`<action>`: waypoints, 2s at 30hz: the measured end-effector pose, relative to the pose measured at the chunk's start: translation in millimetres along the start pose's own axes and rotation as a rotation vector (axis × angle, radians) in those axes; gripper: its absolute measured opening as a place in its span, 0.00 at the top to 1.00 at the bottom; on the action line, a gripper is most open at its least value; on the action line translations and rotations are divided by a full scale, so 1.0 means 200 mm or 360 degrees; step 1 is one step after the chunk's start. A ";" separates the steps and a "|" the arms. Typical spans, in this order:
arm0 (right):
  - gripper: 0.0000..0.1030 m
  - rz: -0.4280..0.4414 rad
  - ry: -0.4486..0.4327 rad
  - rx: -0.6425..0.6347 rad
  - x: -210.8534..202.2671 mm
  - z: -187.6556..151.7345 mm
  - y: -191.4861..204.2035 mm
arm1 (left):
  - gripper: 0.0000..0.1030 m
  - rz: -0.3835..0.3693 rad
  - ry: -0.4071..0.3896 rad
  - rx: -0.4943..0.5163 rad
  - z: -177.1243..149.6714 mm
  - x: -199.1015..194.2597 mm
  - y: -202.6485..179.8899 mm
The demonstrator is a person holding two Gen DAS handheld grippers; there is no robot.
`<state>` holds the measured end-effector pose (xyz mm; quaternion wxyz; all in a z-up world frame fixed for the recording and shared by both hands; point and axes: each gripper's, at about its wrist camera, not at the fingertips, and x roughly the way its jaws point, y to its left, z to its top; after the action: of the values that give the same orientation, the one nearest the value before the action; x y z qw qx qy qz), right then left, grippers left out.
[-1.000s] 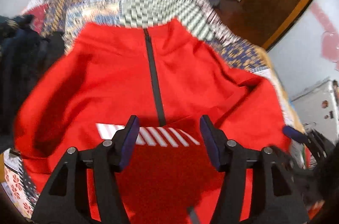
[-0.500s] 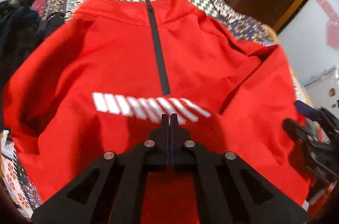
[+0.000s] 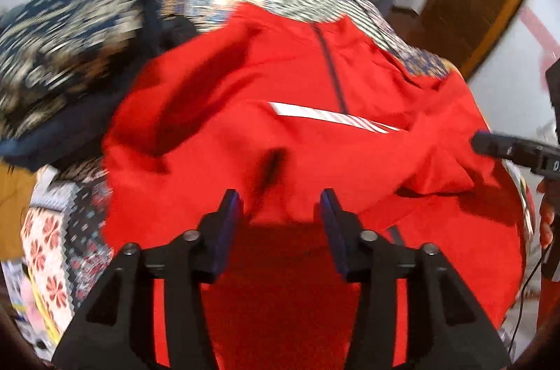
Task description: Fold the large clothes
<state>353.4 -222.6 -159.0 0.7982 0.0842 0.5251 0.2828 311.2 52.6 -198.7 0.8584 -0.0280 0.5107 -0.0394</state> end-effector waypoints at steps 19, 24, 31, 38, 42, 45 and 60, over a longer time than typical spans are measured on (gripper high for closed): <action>0.91 0.0075 0.0115 -0.0556 0.19 -0.15 0.42 | 0.53 -0.0072 -0.0074 -0.0021 -0.07 -0.14 0.11; 0.91 0.0008 0.0287 -0.0701 0.26 -0.33 0.44 | 0.49 -0.0207 -0.0008 -0.0018 0.00 -0.10 -0.07; 0.91 0.0016 0.0311 -0.0545 0.21 -0.33 0.34 | 0.43 -0.0309 0.0207 -0.0053 0.10 0.12 -0.30; 0.81 -0.0019 0.0245 -0.0453 0.03 -0.29 0.21 | 0.43 -0.0281 0.0364 -0.0229 0.21 0.38 -0.34; 0.81 -0.0100 0.0132 -0.0402 -0.08 -0.24 0.10 | 0.72 -0.0158 0.0369 -0.0191 0.22 0.46 -0.34; 0.79 -0.0249 0.0019 -0.0336 -0.12 -0.17 0.01 | 0.92 -0.0157 0.0320 -0.0170 0.22 0.45 -0.32; 0.73 -0.0574 -0.0113 -0.0423 0.01 -0.14 -0.10 | 0.96 -0.0349 -0.0201 -0.0197 0.05 -0.22 -0.05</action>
<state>336.2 -242.9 -181.1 0.8580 -0.1071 0.4614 0.1989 299.5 46.6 -155.1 0.8761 -0.1390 0.4509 -0.0995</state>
